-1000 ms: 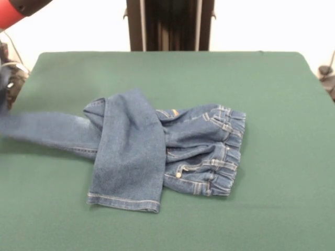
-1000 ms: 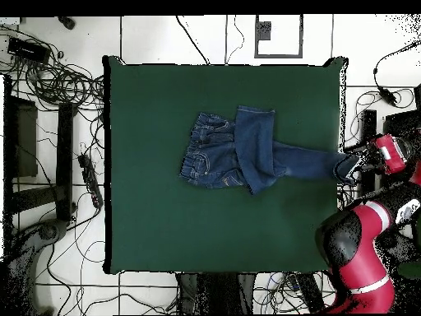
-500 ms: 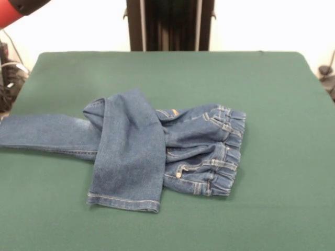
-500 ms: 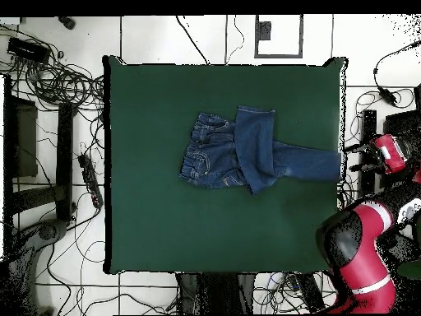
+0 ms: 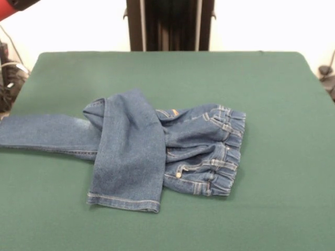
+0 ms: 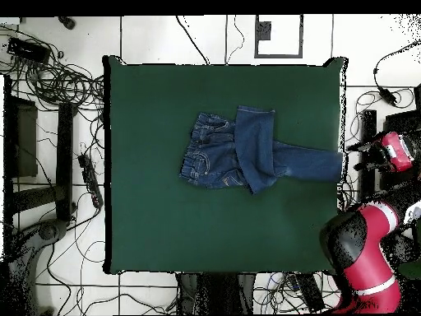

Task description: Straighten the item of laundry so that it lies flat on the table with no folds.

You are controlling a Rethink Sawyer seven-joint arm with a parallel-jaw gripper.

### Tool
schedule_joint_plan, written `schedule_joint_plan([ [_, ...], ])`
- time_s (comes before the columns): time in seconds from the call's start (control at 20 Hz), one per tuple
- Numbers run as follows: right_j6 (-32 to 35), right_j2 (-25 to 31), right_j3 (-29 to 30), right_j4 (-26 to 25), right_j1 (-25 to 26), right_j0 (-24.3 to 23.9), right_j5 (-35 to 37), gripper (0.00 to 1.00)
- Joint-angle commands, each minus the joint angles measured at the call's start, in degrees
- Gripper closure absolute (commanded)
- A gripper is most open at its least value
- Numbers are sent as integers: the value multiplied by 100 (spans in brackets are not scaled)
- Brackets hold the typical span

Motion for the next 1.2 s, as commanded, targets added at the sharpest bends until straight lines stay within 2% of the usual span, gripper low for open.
schedule_joint_plan([
  [0.05,252,-752,-243,848,35,525,-1880,0],
  [0.3,1753,-1462,730,2660,324,571,-2678,0],
  [0.4,2773,-1866,1783,3608,695,409,-3081,0],
  [0.45,3090,-2039,2129,3901,801,333,-3221,0],
  [0.5,3646,-2255,2798,4284,1017,180,-3501,0],
  [0.55,3664,-2331,2647,4386,861,212,-3647,0],
  [0.7,4804,-2773,4045,4965,1247,-143,-4435,0],
  [0.8,5270,-2983,4584,5179,1340,-268,-4809,0],
  [1.2,6530,-3800,5653,5672,1092,-460,-6069,0],
])
